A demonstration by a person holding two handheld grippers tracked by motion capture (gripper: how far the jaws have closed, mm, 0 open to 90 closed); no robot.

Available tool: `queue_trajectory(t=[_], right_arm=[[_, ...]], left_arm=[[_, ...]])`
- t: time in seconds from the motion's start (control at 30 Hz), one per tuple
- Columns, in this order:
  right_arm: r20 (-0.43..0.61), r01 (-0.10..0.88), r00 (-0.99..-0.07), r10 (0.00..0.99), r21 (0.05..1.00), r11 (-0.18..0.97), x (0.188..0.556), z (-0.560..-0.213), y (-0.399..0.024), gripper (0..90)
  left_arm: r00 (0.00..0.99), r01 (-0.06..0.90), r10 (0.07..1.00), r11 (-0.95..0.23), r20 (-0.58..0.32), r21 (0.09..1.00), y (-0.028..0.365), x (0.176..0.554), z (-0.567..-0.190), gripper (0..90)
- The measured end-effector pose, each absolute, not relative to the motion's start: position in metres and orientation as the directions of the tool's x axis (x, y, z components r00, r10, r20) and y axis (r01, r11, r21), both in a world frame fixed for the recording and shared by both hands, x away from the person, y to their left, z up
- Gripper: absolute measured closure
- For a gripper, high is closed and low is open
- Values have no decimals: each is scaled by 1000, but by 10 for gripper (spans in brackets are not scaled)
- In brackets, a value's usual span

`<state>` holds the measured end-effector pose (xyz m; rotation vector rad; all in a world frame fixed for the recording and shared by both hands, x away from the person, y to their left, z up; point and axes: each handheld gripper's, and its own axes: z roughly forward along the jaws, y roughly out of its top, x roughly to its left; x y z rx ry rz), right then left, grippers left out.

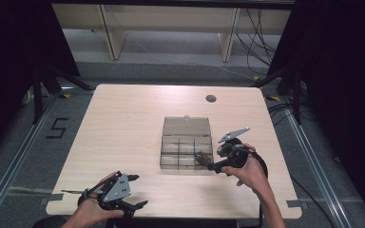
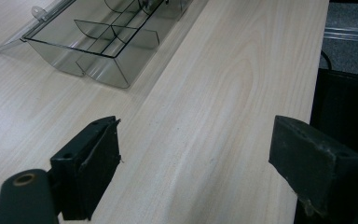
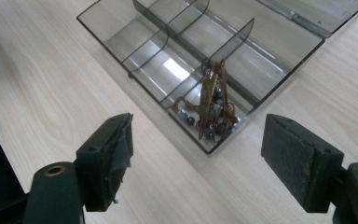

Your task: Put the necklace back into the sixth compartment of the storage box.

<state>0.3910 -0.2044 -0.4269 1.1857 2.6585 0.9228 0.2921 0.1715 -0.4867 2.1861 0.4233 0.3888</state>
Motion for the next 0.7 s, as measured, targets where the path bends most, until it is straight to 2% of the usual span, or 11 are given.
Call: queue_trajectory(t=[0.13,0.17,0.27,0.4,0.43,0.57,0.7], right_arm=[[173,662,-674,718,573,483,386,-433,-207,256],[187,674,-675,714,551,492,384,-431,-207,256],[165,639,-698,696,581,503,384,-433,-209,255],[172,643,-694,699,585,495,381,-434,-209,243],[177,643,-691,701,593,485,380,-435,-208,236],[162,629,-705,690,593,503,377,-436,-208,188],[162,636,-695,701,595,492,374,-437,-210,164]], left_arm=[[893,164,430,-586,134,794,172,292,-486,157],[893,160,427,-594,141,789,172,292,-486,156],[896,157,421,-598,142,786,173,293,-485,156],[901,133,403,-609,160,782,173,294,-484,157],[893,165,432,-579,129,799,172,292,-485,156],[894,146,418,-608,159,780,174,293,-483,156],[892,158,431,-585,140,796,173,292,-484,157]])
